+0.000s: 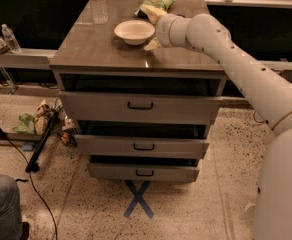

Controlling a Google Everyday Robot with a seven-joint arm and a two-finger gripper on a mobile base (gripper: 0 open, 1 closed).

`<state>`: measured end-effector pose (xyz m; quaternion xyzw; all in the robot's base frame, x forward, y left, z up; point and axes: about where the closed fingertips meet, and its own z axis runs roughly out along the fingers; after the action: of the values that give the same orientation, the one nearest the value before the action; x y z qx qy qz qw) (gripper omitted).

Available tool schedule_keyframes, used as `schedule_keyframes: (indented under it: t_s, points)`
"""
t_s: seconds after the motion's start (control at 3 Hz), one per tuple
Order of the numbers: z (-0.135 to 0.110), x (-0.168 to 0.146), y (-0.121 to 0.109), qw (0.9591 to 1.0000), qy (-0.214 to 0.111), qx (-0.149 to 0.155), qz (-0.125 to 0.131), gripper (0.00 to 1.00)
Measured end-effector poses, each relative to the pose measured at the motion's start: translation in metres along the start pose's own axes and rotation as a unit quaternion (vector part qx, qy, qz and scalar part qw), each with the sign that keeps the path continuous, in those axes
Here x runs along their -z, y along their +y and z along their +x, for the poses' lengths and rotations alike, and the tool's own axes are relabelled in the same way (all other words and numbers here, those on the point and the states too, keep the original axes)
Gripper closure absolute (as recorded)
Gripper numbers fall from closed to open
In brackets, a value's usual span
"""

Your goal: Move paper bowl near water bottle

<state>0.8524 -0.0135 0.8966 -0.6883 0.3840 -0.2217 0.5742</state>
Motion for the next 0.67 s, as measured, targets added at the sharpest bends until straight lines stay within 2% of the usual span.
schedule_keyframes:
  t_s: [0.67]
  points:
    - [-0.011,-0.03,-0.001,0.9993,-0.036,0.003,-0.001,0.78]
